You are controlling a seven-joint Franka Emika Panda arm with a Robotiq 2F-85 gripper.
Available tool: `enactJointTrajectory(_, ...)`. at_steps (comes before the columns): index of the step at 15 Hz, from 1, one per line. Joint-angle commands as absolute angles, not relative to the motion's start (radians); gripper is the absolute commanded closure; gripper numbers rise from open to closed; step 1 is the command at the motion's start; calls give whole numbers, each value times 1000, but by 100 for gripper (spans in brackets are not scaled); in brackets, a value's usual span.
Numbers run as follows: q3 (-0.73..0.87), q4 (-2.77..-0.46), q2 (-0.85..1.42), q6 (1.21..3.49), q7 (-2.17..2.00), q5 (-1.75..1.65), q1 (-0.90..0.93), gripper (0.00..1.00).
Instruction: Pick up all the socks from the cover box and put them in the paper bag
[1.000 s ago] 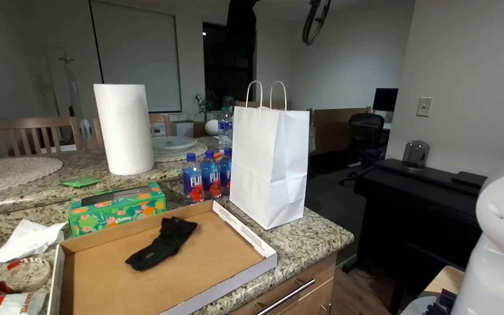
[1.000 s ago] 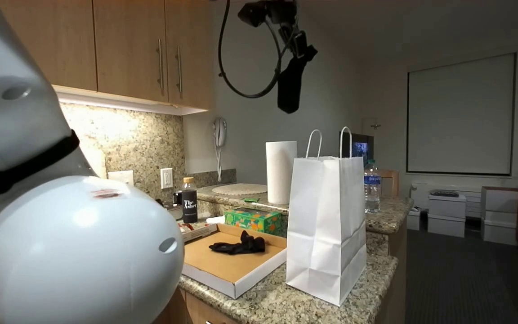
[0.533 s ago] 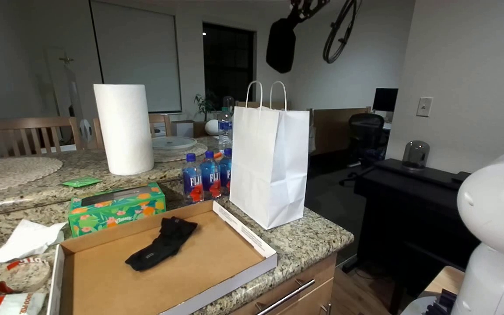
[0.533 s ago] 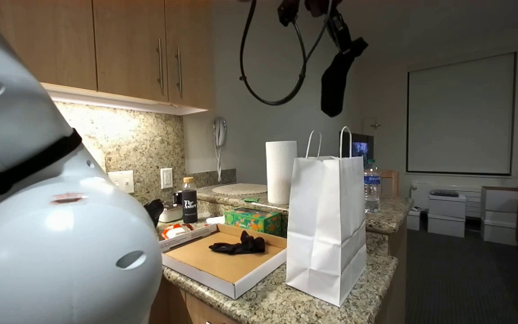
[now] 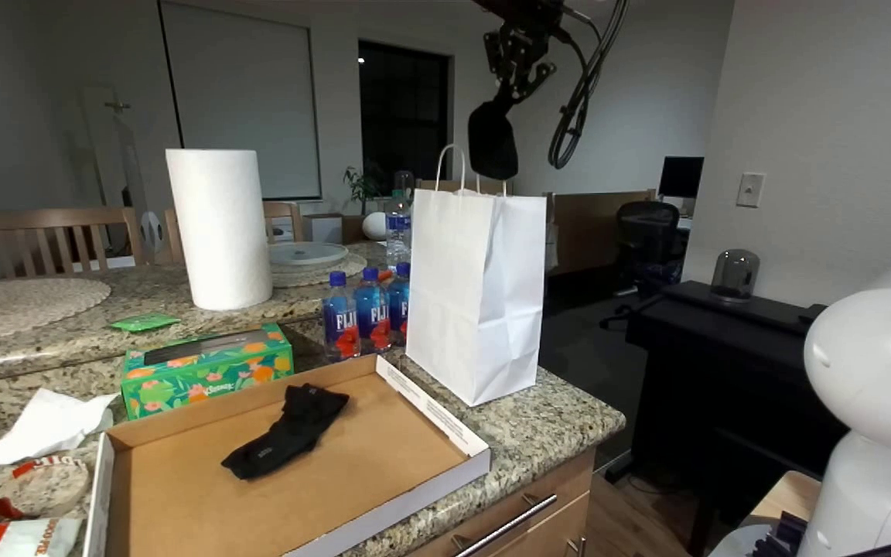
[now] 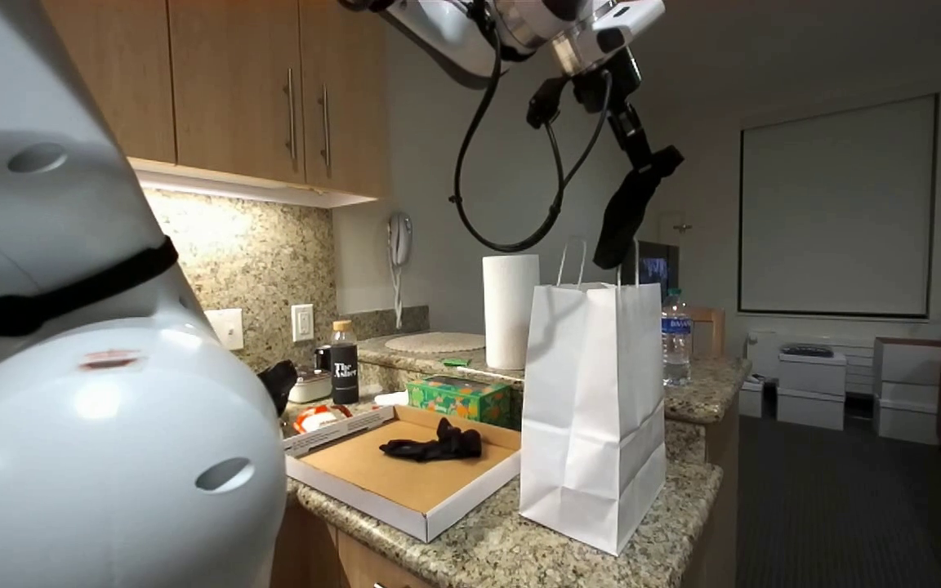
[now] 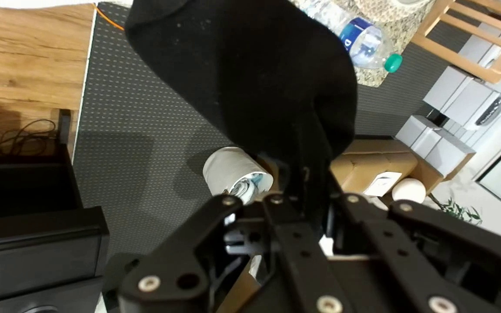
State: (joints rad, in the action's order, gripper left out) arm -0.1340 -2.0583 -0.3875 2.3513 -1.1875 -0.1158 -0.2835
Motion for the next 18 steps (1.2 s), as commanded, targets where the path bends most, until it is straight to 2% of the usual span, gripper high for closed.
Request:
enactJointTrajectory(1, -158, -2019, -360, 2336, -1292, -212, -271, 92)
enactJointTrajectory(8, -165, -1986, -282, 2272, -1364, -303, -231, 93)
enactJointTrajectory(9, -164, -1982, -270, 2267, -1370, -310, -224, 65)
enactJointTrajectory(10, -163, -1976, -259, 2262, -1374, -319, -216, 64)
enactJointTrajectory(18, -114, -1974, -261, 2276, -1324, -265, -136, 14)
